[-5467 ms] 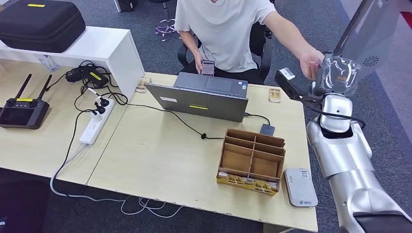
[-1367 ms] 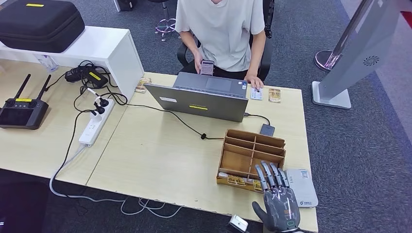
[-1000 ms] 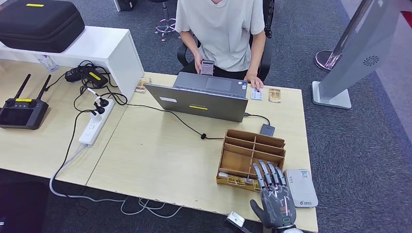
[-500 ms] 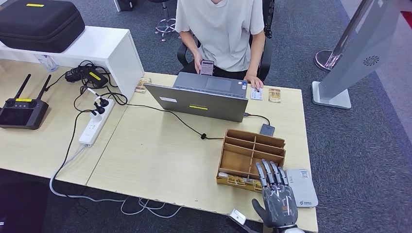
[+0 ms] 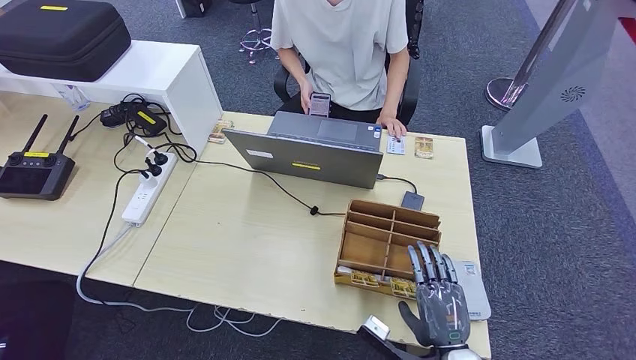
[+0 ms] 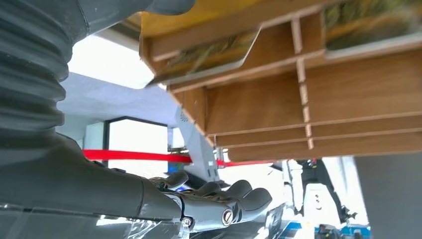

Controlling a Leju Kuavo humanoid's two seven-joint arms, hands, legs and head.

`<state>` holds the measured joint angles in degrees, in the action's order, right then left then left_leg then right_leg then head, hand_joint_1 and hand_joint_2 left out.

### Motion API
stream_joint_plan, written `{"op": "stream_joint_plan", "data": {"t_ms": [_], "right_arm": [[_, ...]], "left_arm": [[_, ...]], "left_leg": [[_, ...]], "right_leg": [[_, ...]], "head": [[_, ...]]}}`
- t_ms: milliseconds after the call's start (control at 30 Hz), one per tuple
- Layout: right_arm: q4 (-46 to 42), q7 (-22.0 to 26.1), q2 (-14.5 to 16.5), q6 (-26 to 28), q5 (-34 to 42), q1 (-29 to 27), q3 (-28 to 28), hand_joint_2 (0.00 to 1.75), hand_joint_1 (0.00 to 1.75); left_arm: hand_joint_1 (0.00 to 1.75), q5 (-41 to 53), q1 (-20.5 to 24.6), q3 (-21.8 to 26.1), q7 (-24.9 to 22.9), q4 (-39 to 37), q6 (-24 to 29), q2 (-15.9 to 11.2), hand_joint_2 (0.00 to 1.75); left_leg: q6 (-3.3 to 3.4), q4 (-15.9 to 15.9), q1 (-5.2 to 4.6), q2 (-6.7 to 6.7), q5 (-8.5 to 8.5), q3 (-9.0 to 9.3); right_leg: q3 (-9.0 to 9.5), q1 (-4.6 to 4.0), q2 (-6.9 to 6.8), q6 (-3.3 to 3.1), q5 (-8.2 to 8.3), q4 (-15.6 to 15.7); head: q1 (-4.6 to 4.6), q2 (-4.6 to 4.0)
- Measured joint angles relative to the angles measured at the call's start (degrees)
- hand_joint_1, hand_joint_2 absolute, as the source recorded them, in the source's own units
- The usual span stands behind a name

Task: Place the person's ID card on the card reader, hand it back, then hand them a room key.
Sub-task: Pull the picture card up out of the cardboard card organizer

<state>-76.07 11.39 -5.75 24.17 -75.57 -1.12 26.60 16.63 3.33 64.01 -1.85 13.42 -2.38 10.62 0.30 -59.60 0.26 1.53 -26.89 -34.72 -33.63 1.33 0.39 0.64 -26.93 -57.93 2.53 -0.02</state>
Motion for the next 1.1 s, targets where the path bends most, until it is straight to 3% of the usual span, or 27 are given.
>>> {"op": "stream_joint_plan", "data": {"t_ms": [133,167,267,300,1100], "right_arm": [[-0.6,-0.1,0.2,-0.1,-1.0,0.0,-1.5,1.75,0.00],[-0.6,-0.1,0.3,-0.1,-1.1,0.0,-1.8,1.75,0.32],[-0.6,0.0,0.4,-0.1,-1.3,-0.1,-2.4,1.75,1.63],[-0.6,0.1,0.5,-0.1,-1.2,-0.1,-2.5,1.75,1.75],[-0.2,2.1,0.7,-0.6,0.4,-0.1,-2.9,1.75,1.75]], "left_arm": [[0.00,0.0,0.0,0.4,0.1,0.0,0.0,0.1,1.75],[0.00,0.0,0.0,0.4,0.1,0.0,0.0,0.1,1.75],[0.00,0.0,0.0,0.5,0.1,0.0,0.0,0.2,1.75],[0.00,0.0,0.0,0.5,0.1,0.0,0.0,0.2,1.75],[0.00,-0.2,0.1,1.0,0.4,0.0,-0.7,0.3,1.75]], "left_leg": [[0.00,0.0,0.00,0.00,0.00,0.00],[0.00,0.0,0.00,0.00,0.00,0.00],[0.00,0.0,0.00,0.00,0.00,0.00],[0.00,0.0,0.00,0.00,0.00,0.00],[0.00,0.0,0.00,0.00,0.00,0.00]], "right_leg": [[0.00,0.00,0.00,0.00,0.00,0.0],[0.00,0.00,0.00,0.00,0.00,0.0],[0.00,0.00,0.00,0.00,0.00,0.0],[0.00,0.00,0.00,0.00,0.00,0.0],[0.00,0.00,0.00,0.00,0.00,0.0]], "head": [[0.00,0.00],[0.01,0.00],[0.01,0.00],[0.01,0.00],[0.01,0.01]]}}
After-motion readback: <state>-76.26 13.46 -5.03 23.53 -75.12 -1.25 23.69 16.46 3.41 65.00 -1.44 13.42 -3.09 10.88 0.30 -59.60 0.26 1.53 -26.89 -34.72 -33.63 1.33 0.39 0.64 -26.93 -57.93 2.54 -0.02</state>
